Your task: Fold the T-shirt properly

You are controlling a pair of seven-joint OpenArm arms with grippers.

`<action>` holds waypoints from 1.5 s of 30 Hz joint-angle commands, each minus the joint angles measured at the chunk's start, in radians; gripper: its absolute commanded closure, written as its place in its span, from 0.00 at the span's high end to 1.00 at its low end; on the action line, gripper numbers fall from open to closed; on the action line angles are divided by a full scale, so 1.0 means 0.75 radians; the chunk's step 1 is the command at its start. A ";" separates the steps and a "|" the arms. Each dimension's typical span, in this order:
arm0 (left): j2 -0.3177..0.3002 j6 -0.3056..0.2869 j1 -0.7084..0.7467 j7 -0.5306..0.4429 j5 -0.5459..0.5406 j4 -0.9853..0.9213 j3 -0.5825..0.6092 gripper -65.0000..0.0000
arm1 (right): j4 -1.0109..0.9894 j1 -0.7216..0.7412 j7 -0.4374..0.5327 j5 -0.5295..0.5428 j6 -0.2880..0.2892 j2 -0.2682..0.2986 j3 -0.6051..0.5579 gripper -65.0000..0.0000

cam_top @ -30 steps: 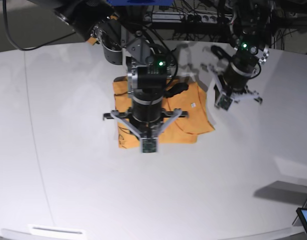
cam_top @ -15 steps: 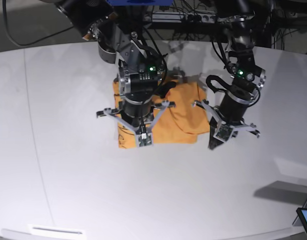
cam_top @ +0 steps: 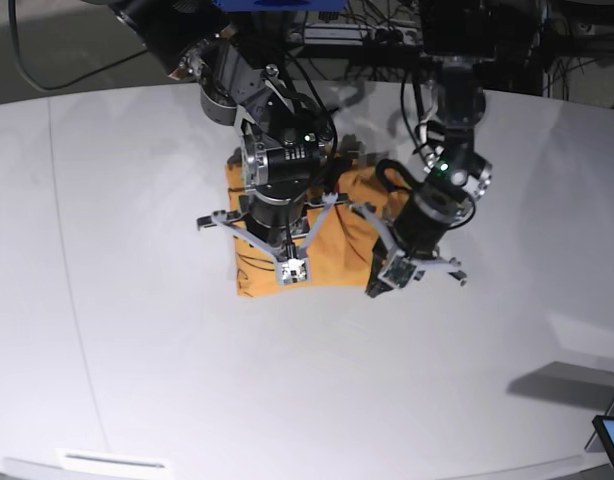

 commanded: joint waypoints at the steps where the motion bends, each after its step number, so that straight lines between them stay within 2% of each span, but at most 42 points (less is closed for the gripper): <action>1: -0.001 0.028 -0.027 -0.036 -0.005 -0.025 0.007 0.00 | -0.013 0.017 0.025 -0.018 0.002 -0.016 -0.004 0.00; 4: -0.005 0.049 -0.053 -0.036 -0.005 -0.137 0.007 0.00 | -0.123 0.007 0.037 0.006 0.002 -0.016 -0.004 0.00; 10: -0.007 0.055 -0.088 -0.026 -0.005 -0.370 0.009 0.00 | -0.223 0.009 0.037 0.319 0.002 0.007 0.002 0.00; 14: -0.007 0.055 -0.074 -0.032 -0.005 -0.385 0.004 0.00 | -0.217 0.011 0.064 0.411 -0.004 0.019 0.002 0.00; 19: -0.009 0.055 -0.080 -0.028 -0.015 -0.325 -0.008 0.00 | -0.215 0.025 0.066 0.321 -0.012 0.013 0.002 0.00; 22: -0.007 0.055 -0.080 -0.026 -0.019 -0.186 -0.008 0.00 | -0.195 0.031 0.131 0.198 -0.147 0.015 -0.002 0.00; 25: -0.003 0.055 -0.078 -0.022 -0.019 -0.043 -0.010 0.00 | -0.117 0.029 0.166 0.076 -0.212 0.019 -0.004 0.00; 29: -0.001 0.055 -0.027 0.050 -0.021 0.223 -0.010 0.00 | 0.075 -0.010 0.170 -0.131 -0.212 0.021 0.002 0.00; 31: -0.003 0.055 0.012 0.058 -0.021 0.319 -0.010 0.00 | 0.167 -0.038 0.176 -0.217 -0.212 0.048 0.002 0.00; 35: -0.013 0.055 0.174 0.046 -0.011 0.477 -0.036 0.00 | 0.315 -0.130 0.180 -0.309 -0.214 0.095 0.004 0.00; 38: -0.017 0.055 0.305 -0.049 -0.017 0.497 -0.135 0.00 | 0.343 -0.231 0.252 -0.356 -0.223 0.140 0.008 0.00; 39: -0.017 0.055 0.344 -0.100 -0.017 0.493 -0.171 0.00 | 0.343 -0.265 0.287 -0.376 -0.247 0.150 0.027 0.00; 42: -0.017 0.055 0.462 -0.251 -0.017 0.495 -0.298 0.00 | 0.343 -0.390 0.424 -0.417 -0.294 0.152 0.135 0.00; 45: -0.017 0.055 0.554 -0.349 -0.017 0.497 -0.405 0.00 | 0.349 -0.496 0.512 -0.413 -0.294 0.152 0.244 0.00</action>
